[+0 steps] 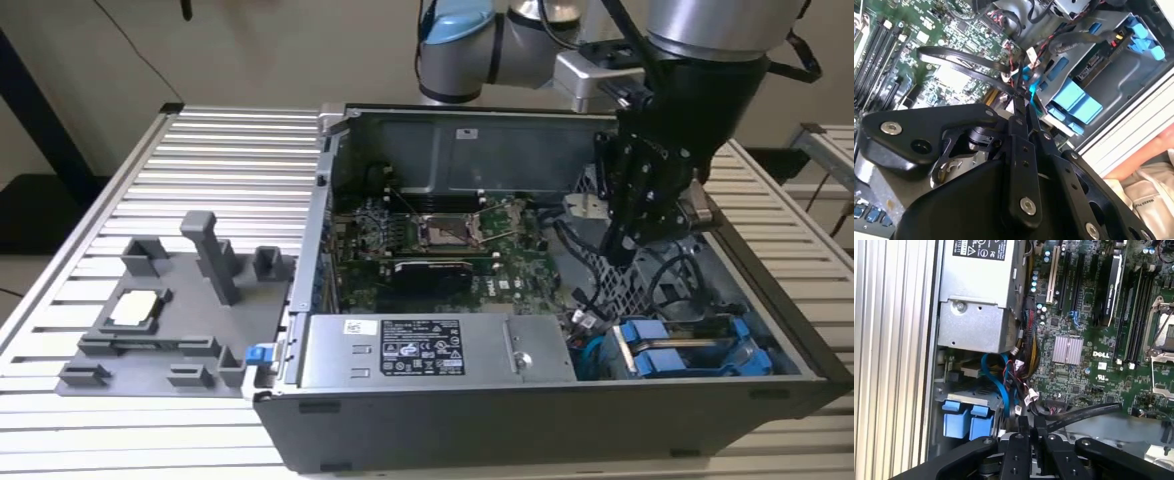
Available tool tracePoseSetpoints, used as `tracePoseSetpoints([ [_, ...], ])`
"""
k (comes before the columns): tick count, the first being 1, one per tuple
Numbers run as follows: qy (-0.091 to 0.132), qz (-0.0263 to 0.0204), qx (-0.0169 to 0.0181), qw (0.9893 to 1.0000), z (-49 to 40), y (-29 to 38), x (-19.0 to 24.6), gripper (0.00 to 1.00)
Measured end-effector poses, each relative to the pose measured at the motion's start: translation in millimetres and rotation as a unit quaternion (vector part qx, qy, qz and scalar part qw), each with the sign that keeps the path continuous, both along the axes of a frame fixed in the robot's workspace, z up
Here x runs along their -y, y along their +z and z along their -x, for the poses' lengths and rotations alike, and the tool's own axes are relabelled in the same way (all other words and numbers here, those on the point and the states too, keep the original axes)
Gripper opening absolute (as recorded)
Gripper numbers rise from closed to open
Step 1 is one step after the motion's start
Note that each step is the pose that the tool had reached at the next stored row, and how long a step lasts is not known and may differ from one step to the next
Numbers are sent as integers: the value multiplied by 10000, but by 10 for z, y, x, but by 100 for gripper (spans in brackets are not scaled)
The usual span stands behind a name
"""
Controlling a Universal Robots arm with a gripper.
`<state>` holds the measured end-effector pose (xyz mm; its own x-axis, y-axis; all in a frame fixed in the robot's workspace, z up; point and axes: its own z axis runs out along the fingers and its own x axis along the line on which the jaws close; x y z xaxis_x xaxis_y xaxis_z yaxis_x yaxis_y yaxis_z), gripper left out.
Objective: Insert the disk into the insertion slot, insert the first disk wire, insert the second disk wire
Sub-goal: 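Insert the first disk wire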
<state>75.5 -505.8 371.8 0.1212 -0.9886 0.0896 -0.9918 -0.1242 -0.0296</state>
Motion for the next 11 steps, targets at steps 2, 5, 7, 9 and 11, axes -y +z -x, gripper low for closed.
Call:
tracePoseSetpoints([
  [2,0,-10,-6,10000,0,-3,58,16],
  [5,-1,-42,-10,10000,-7,-12,147,16],
  [7,-1,-59,-17,10000,-20,-14,207,16],
  [9,0,-72,-32,10000,-44,-16,263,16],
  [11,-1,-83,-48,10000,-71,-18,316,16],
])
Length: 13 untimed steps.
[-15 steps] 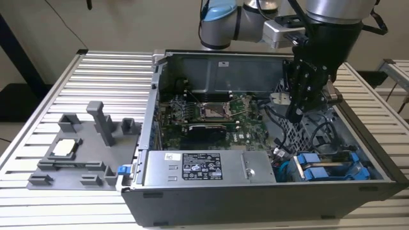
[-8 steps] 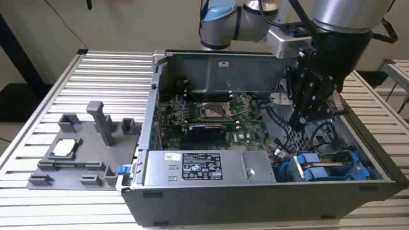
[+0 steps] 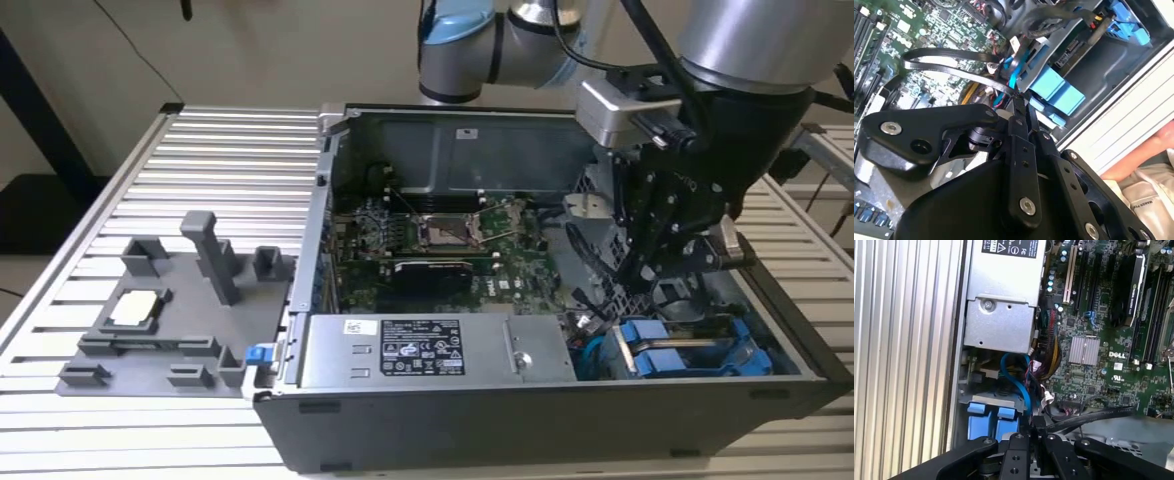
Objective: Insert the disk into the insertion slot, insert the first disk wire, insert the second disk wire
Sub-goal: 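Insert the first disk wire, then insert the second disk wire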
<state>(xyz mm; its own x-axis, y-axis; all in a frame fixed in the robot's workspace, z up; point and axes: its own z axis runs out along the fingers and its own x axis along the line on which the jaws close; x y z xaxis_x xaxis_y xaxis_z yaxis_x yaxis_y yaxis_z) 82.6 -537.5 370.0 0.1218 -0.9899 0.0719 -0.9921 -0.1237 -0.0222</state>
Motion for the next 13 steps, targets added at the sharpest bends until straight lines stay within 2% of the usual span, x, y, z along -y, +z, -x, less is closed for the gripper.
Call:
tracePoseSetpoints([
  [4,0,-20,-31,10000,-69,-2,93,16],
  [7,0,-32,-51,10000,-137,-3,146,16],
  [13,0,-65,-104,9999,-324,-5,197,16],
])
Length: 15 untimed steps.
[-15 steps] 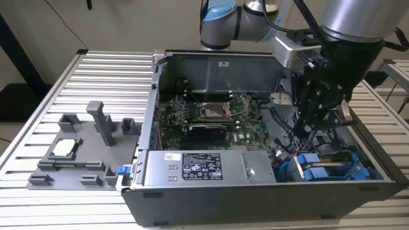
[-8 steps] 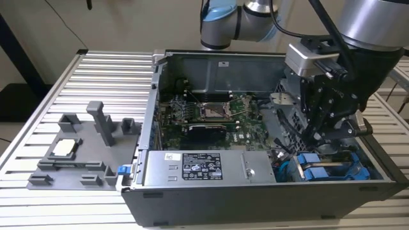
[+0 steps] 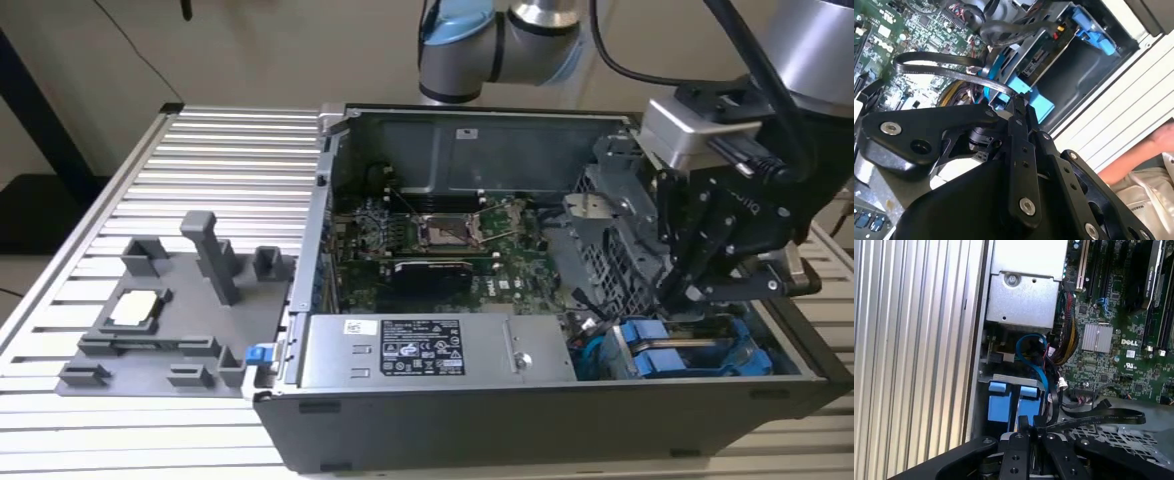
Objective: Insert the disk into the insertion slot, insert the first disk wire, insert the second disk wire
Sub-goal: 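Insert the second disk wire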
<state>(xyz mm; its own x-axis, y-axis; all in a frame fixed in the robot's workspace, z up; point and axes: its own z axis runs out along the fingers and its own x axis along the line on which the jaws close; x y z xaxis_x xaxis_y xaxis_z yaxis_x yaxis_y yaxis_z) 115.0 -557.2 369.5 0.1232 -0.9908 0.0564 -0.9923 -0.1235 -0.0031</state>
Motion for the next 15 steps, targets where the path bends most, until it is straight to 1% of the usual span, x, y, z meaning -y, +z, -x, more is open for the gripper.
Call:
tracePoseSetpoints([
  [7,0,-33,-66,10000,-224,0,53,16],
  [8,0,-34,-69,10000,-236,0,55,16],
  [12,0,-34,-69,10000,-235,-2,55,15],
  [13,-3,-67,-69,10000,-235,-6,55,15],
  [15,-28,-222,-67,9997,-236,-10,55,15],
])
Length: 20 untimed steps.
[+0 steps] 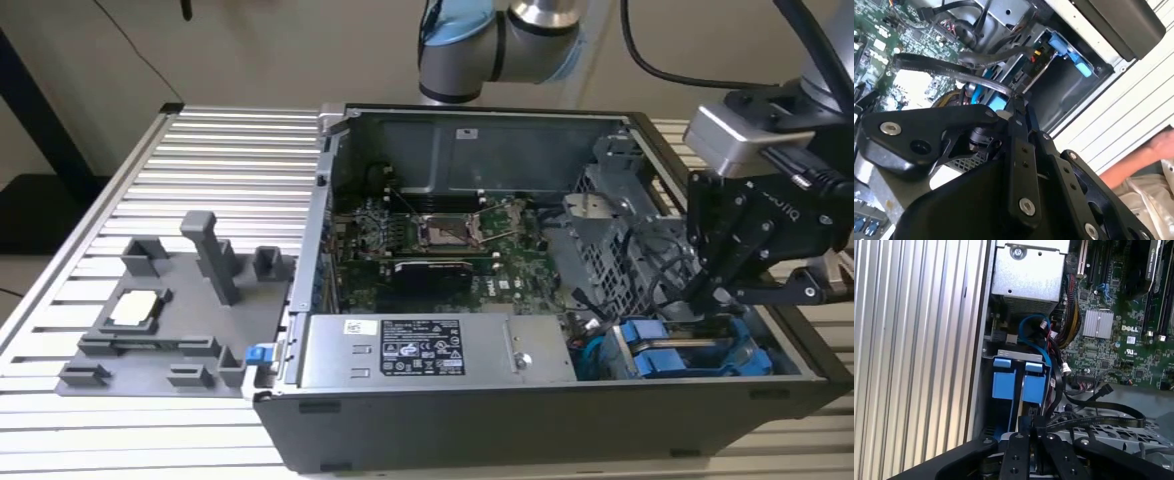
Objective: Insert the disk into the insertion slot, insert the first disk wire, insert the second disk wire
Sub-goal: 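Insert the second disk wire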
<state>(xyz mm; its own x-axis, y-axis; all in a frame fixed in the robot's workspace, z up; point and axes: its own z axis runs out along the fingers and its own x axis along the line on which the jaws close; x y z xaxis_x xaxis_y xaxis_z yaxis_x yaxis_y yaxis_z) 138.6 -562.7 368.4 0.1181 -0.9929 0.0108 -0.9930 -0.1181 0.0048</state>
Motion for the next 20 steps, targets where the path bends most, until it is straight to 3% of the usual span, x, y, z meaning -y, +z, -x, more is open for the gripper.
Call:
tracePoseSetpoints([
  [1,-15,-75,1,10000,0,-2,0,15],
  [5,-59,-302,3,9995,0,-15,8,15],
  [7,-67,-345,-1,9994,0,-23,45,15],
  [11,-70,-361,-110,9993,-14,-32,164,15],
  [17,-73,-445,-214,9988,-51,-71,304,15],
  [18,-72,-492,-215,9985,-59,-75,308,15],
  [20,-72,-674,-216,9975,-63,-78,311,15],
])
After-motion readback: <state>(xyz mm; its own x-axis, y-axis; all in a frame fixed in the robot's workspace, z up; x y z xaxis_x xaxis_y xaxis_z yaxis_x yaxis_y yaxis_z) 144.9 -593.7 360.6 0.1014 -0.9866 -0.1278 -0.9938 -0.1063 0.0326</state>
